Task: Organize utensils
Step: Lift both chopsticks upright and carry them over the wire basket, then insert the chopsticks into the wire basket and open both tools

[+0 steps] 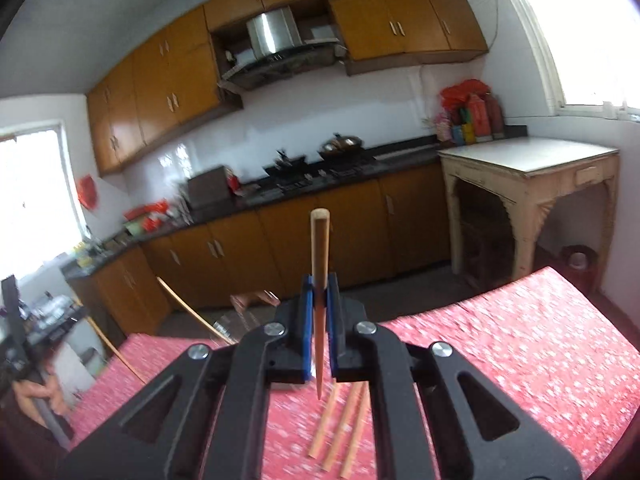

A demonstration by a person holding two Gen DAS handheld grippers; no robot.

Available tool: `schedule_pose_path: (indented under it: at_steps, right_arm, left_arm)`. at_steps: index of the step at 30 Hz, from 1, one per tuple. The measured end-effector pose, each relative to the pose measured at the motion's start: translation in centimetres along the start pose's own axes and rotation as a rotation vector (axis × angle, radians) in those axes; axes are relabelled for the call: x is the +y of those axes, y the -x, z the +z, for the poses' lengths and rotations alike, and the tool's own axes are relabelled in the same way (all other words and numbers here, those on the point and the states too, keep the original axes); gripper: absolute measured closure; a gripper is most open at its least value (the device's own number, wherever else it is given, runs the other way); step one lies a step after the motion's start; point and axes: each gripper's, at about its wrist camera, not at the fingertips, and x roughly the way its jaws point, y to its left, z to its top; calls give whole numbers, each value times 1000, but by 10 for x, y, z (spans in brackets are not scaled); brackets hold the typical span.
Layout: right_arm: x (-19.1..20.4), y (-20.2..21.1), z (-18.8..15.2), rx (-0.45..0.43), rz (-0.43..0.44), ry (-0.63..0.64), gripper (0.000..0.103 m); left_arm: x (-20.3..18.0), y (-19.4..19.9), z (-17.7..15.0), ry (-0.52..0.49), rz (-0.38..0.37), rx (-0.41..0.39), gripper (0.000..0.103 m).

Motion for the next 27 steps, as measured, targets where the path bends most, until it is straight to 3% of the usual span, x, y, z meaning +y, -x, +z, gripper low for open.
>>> schedule_pose_path:
  at_steps: [9, 14, 27]
  right_arm:
    - [49, -45, 43, -46, 69, 27, 96]
    - [63, -85, 43, -24, 64, 40, 96]
    - [49, -151, 11, 152, 89, -10, 96]
  left_arm:
    - [-58, 7, 75, 43, -81, -140, 97]
    - [-80, -13, 86, 79, -75, -183, 97]
    - [-92, -78, 50, 90, -78, -44, 97]
